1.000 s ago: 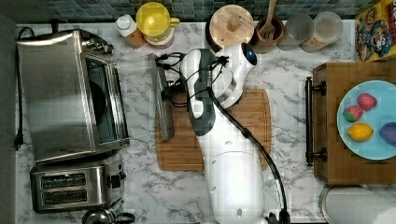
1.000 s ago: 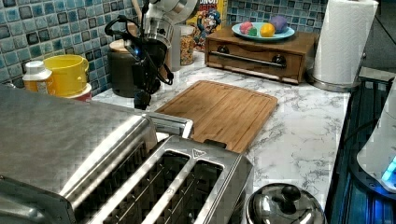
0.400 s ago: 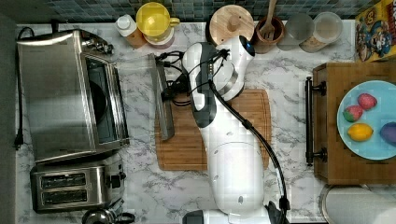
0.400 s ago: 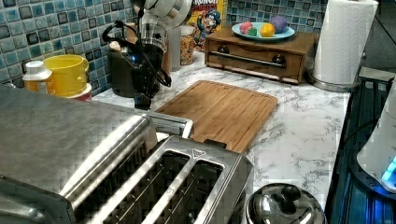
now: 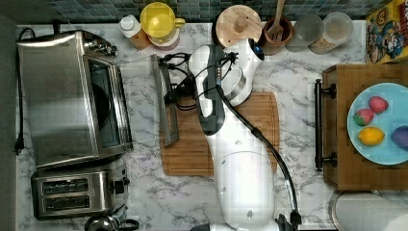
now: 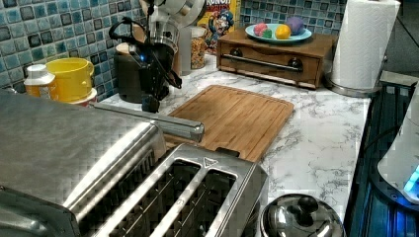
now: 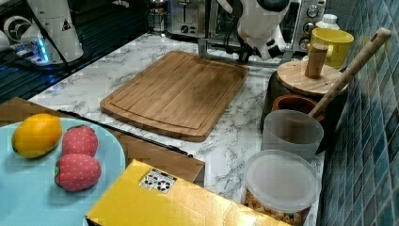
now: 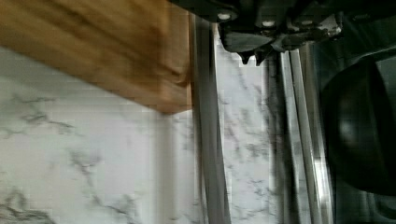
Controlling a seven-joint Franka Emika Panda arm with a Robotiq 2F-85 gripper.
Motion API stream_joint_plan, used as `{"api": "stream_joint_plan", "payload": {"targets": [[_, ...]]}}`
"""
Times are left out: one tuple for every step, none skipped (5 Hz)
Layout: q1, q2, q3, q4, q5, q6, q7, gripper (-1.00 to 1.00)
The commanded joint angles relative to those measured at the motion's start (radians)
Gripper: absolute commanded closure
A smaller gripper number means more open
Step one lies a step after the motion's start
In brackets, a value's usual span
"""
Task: Close the oven.
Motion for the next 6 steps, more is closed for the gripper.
{"api": "stream_joint_plan", "payload": {"targets": [[0.221, -0.340, 0.150, 0.031, -0.095, 0.013, 0.149, 1.00], [0.374, -0.385, 0.110, -0.037, -0.324, 0.181, 0.313, 1.00], [0.435, -0.375, 0.099, -0.040, -0.519, 0.220, 0.483, 1.00], [0.426, -0.345, 0.112, -0.022, -0.570, 0.207, 0.522, 1.00], [0.465, -0.324, 0.097, 0.001, -0.660, 0.191, 0.594, 1.00], [0.481, -0.448, 0.062, -0.123, -0.720, 0.338, 0.718, 1.00]]}}
